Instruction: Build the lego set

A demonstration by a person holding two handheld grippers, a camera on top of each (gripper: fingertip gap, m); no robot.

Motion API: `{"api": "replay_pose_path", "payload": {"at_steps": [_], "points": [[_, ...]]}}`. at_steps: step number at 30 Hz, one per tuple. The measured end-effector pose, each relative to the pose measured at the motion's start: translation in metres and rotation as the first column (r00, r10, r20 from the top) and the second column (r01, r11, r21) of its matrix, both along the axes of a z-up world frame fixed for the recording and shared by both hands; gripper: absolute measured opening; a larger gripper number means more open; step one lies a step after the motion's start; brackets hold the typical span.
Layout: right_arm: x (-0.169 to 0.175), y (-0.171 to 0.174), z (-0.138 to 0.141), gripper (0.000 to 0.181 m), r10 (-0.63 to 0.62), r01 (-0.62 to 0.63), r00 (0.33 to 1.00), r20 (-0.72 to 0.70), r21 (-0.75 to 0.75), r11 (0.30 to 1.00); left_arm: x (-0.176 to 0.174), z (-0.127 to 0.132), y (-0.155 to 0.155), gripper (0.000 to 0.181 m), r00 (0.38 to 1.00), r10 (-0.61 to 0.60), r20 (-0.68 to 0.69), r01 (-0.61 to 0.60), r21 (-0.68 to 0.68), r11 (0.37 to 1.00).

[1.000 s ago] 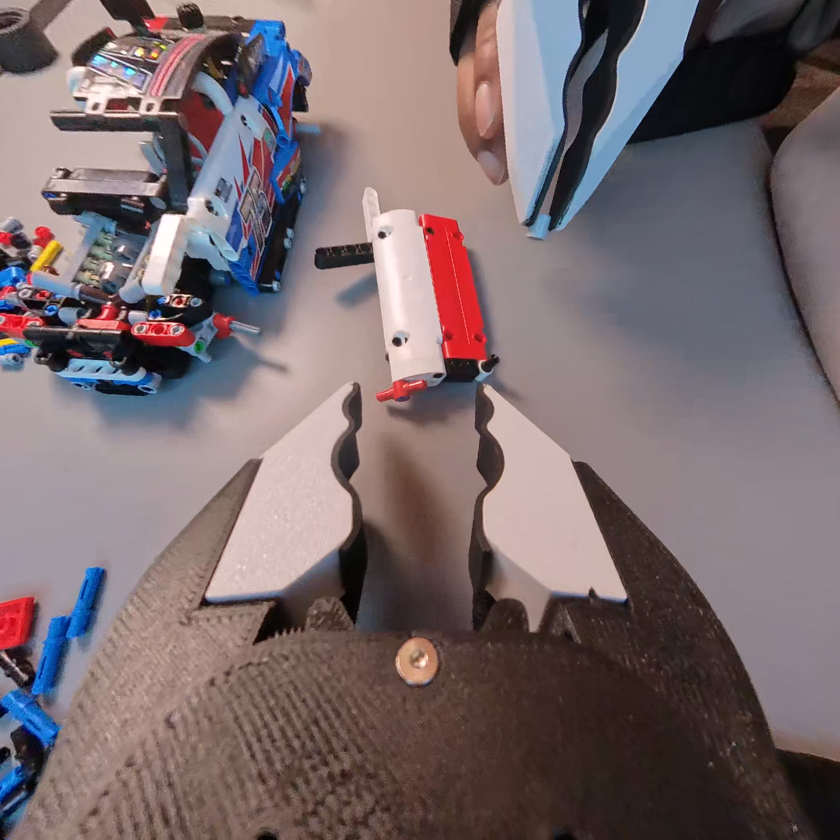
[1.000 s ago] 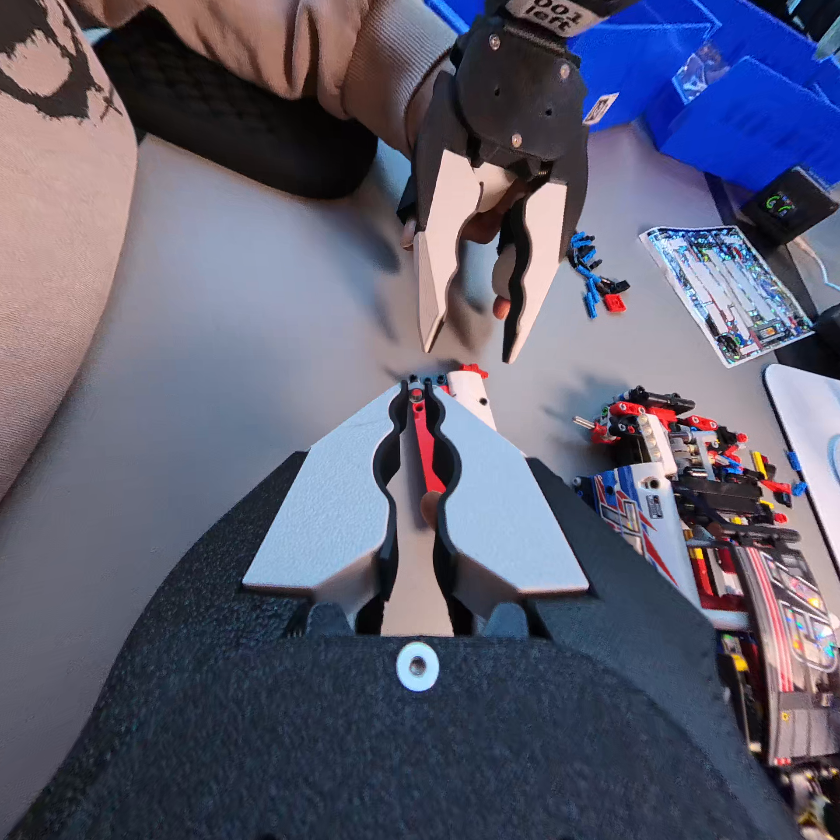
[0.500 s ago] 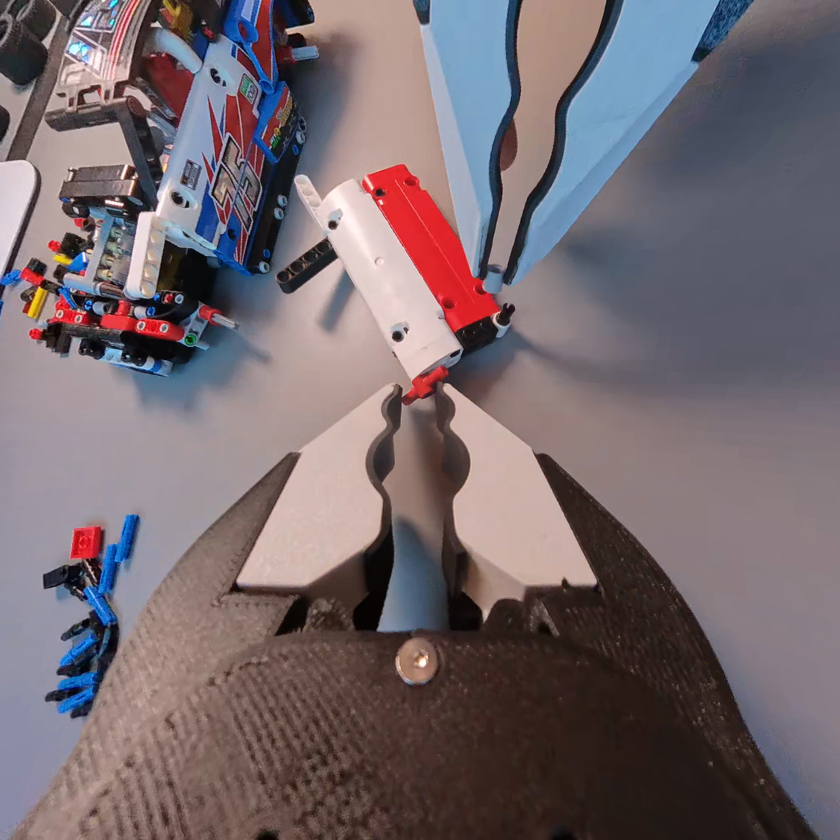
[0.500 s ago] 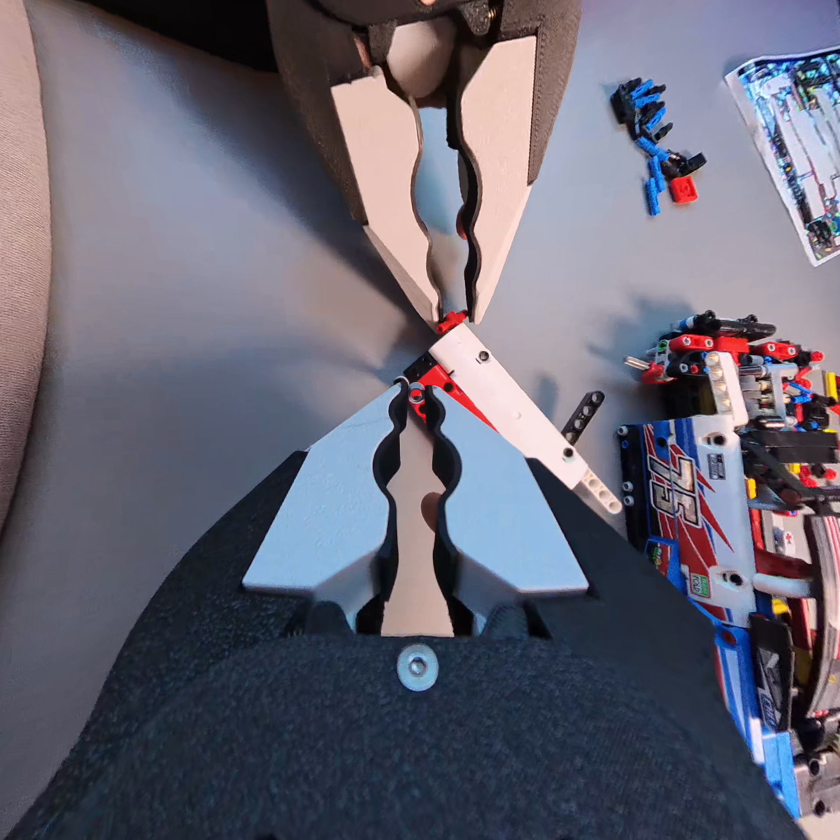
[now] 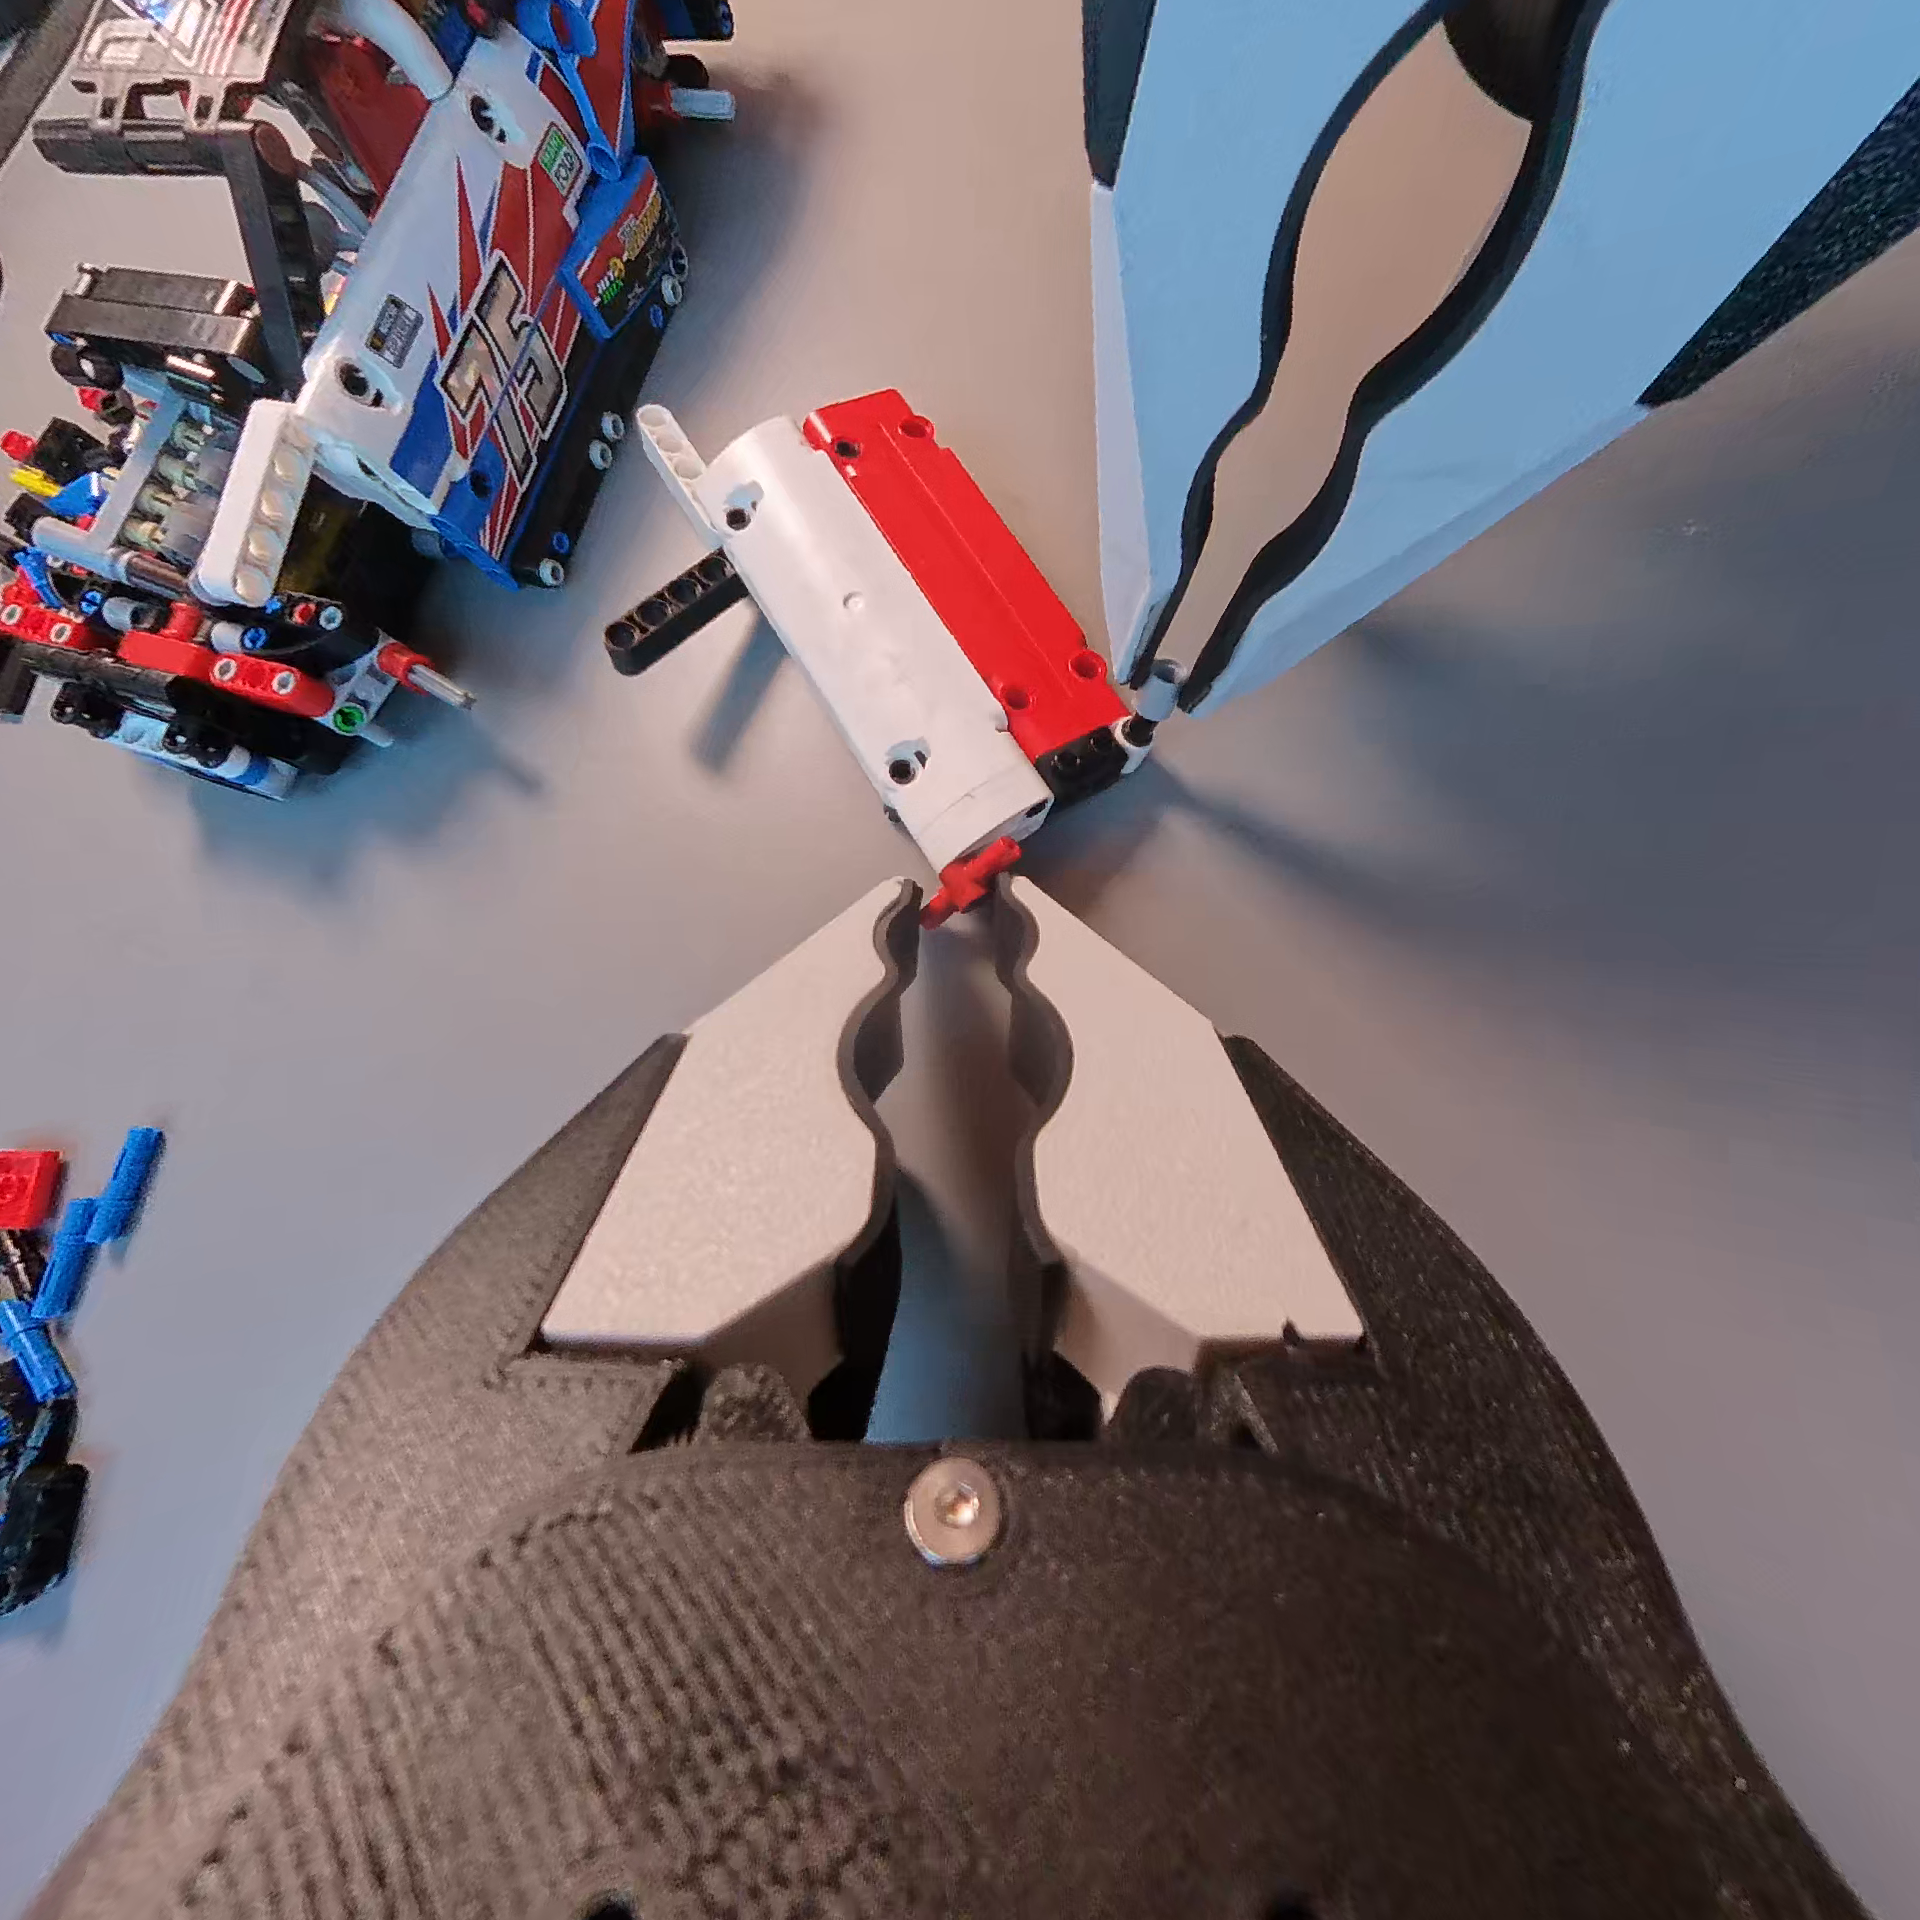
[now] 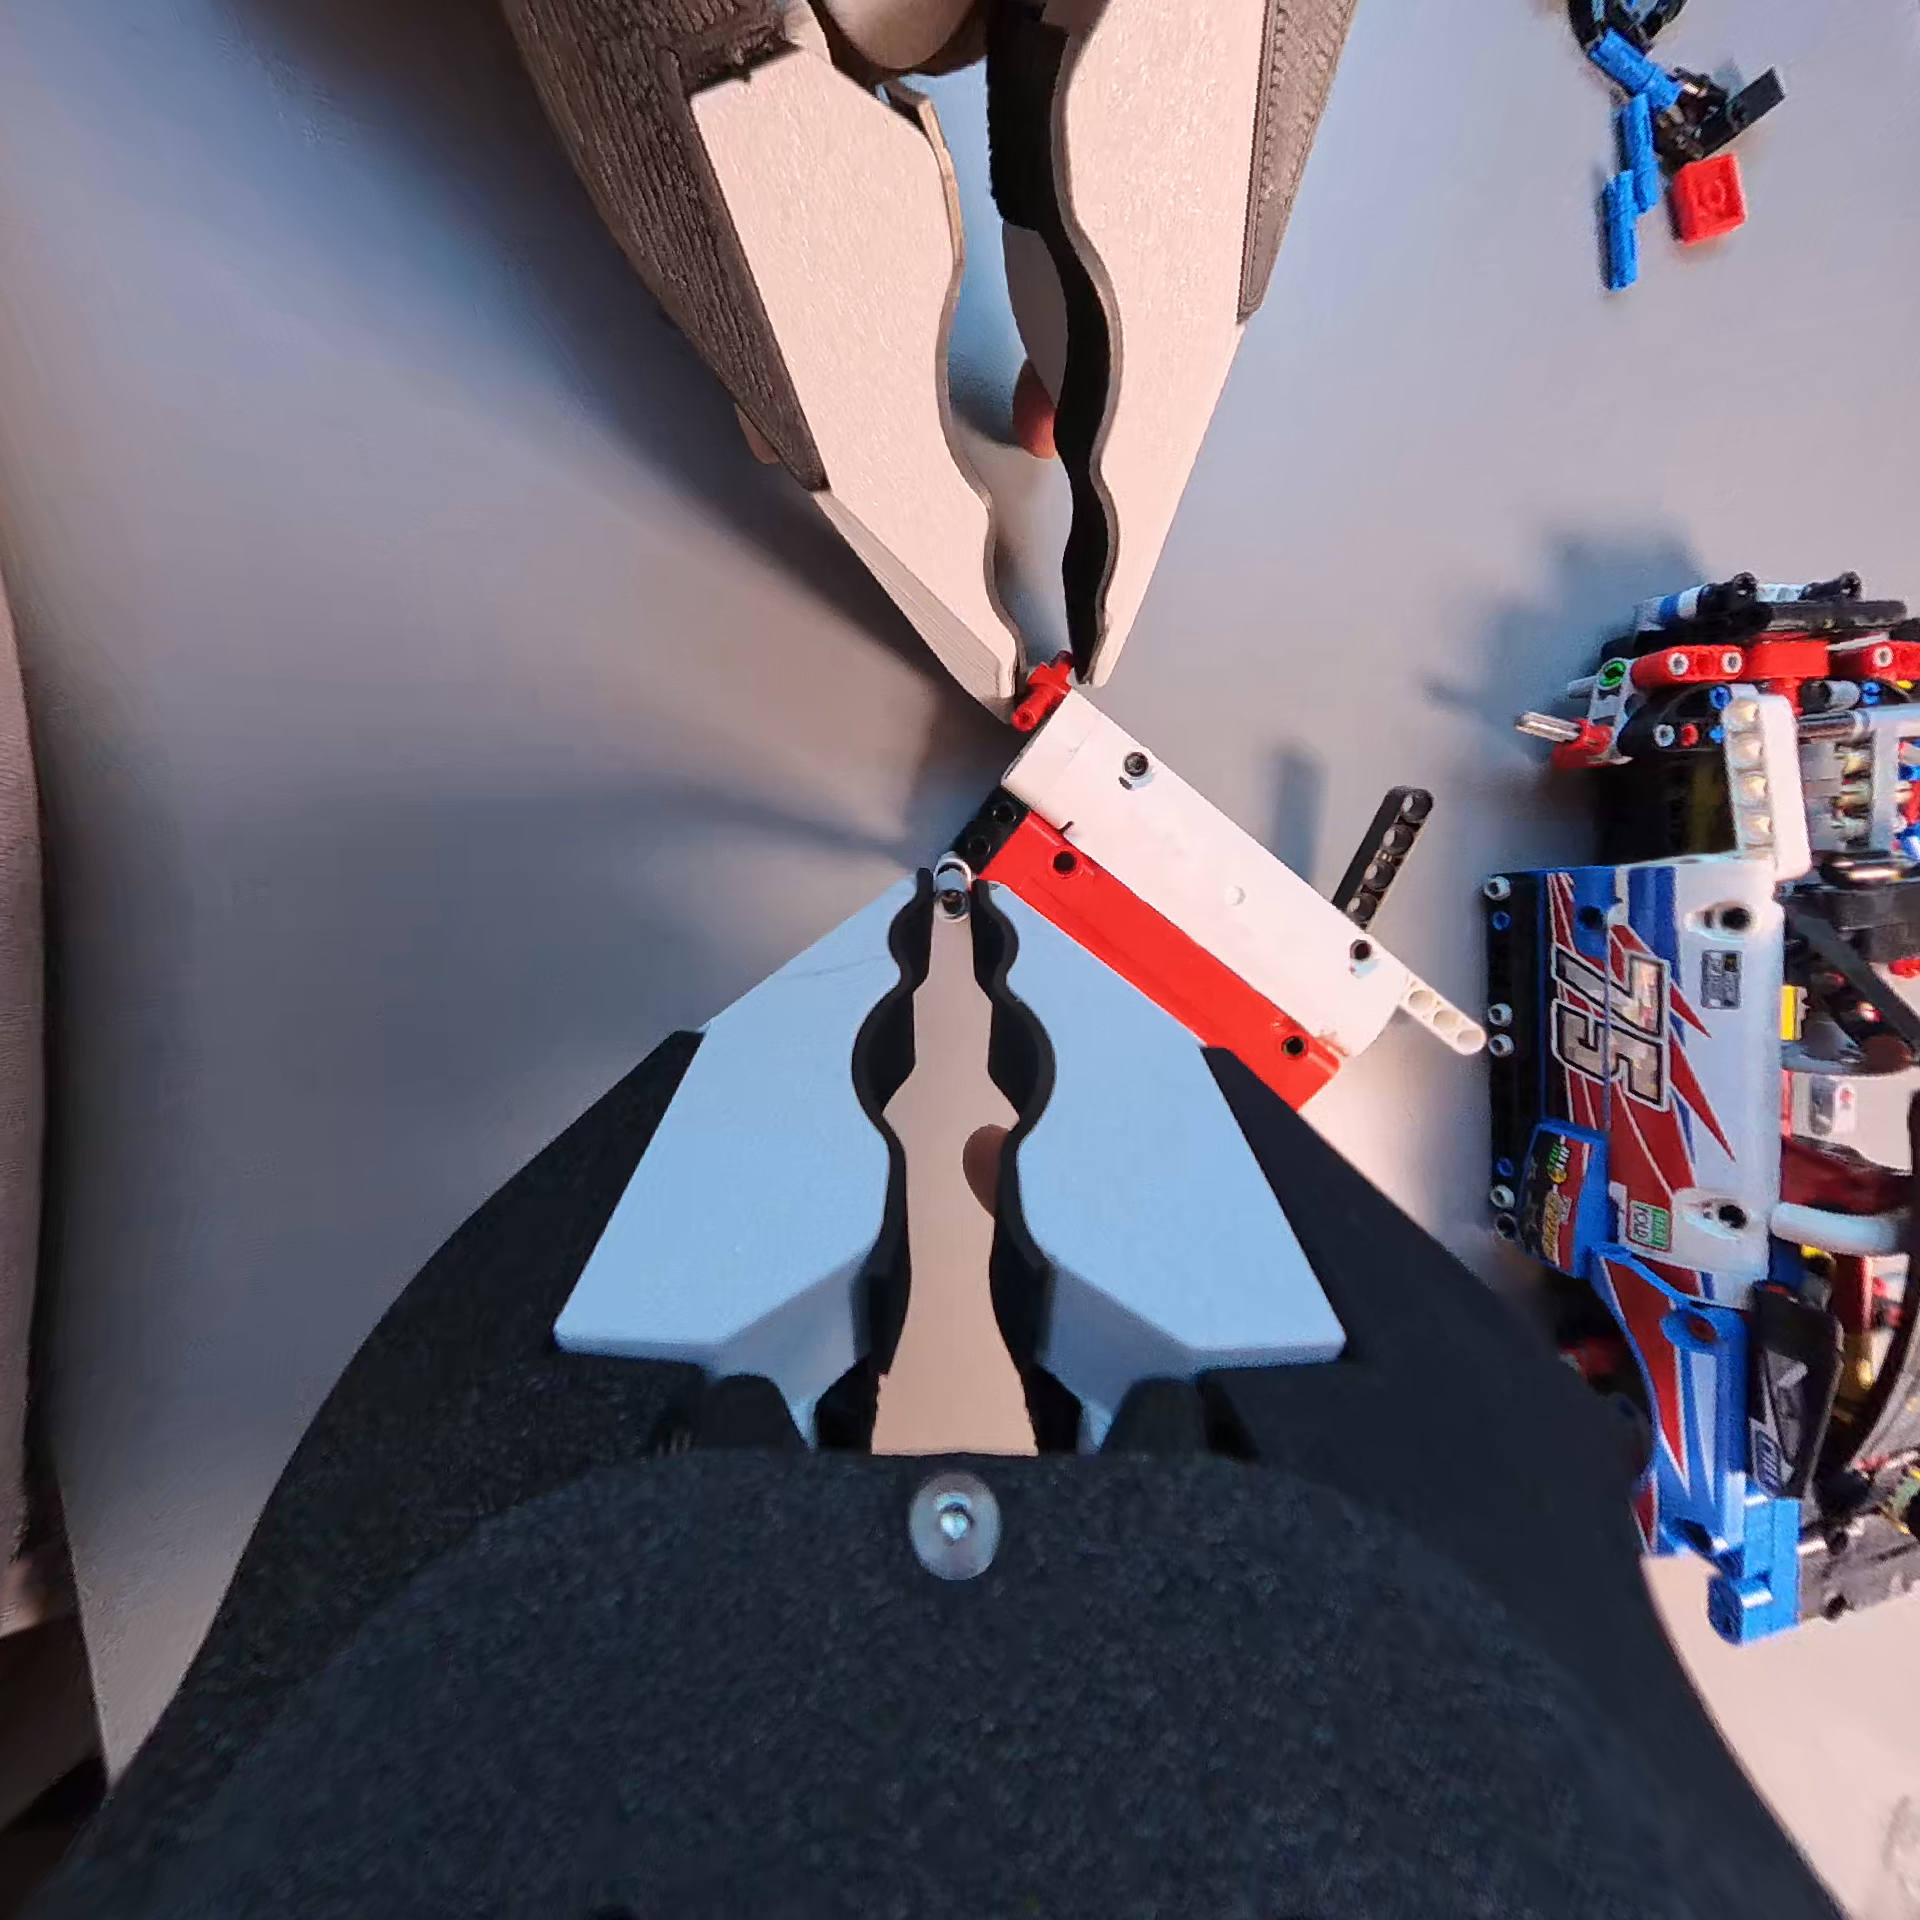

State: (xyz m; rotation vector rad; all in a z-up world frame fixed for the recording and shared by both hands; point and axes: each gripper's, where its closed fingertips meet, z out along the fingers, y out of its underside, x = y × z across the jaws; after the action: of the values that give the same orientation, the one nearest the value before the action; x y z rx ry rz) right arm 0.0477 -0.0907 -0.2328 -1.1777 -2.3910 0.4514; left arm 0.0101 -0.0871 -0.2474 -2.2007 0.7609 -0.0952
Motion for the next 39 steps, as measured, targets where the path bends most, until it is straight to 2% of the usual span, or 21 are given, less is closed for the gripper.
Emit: {"api": "replay_pose_path", "payload": {"at_steps": [1,7,13,19,24,30,33,35,38,39], "points": [[0.000,0.000,0.000,0.004,-0.008,0.008,1.000,0.002,0.015,1.000,0.000,0.000,0.000,0.012,1.000,0.001,0.002,-0.001,0.000,1.000],[0.000,0.000,-0.001,0.004,-0.061,0.061,0.998,-0.007,0.071,0.996,0.003,0.000,-0.004,0.008,1.000,-0.021,0.007,0.021,0.000,1.000],[-0.003,0.001,-0.002,0.004,-0.102,0.102,0.995,-0.006,0.042,0.994,0.003,0.000,-0.005,0.008,0.999,-0.049,-0.009,0.050,0.017,0.999],[-0.002,0.001,-0.003,0.003,-0.083,0.075,0.988,0.133,0.067,0.995,0.003,0.000,-0.005,0.008,0.998,-0.063,-0.004,0.063,0.021,0.998],[-0.001,0.002,-0.005,0.003,-0.019,-0.001,0.962,0.271,0.074,0.997,0.003,0.000,-0.006,0.008,0.997,-0.070,0.034,0.070,0.007,0.998],[-0.002,0.000,-0.003,0.004,-0.027,0.033,0.956,0.291,-0.014,0.999,0.002,0.001,-0.009,0.009,0.992,-0.102,0.073,0.103,0.001,0.995],[-0.002,0.001,0.000,0.004,-0.036,0.052,0.967,0.251,-0.056,0.997,0.003,0.010,-0.009,0.021,0.987,-0.121,0.104,0.119,0.028,0.993],[-0.008,-0.004,0.011,0.004,-0.020,0.037,0.988,0.156,-0.110,0.993,0.008,0.028,-0.009,0.021,0.971,-0.154,0.181,0.139,0.093,0.986],[-0.016,-0.026,0.042,0.003,0.067,-0.082,0.995,-0.078,-0.200,0.976,0.026,0.051,-0.019,0.018,0.875,-0.198,0.442,0.183,0.078,0.980],[-0.017,-0.029,0.050,0.003,0.086,-0.110,0.987,-0.135,-0.181,0.977,0.028,0.056,-0.022,0.017,0.834,-0.199,0.515,0.195,0.063,0.979]]}}
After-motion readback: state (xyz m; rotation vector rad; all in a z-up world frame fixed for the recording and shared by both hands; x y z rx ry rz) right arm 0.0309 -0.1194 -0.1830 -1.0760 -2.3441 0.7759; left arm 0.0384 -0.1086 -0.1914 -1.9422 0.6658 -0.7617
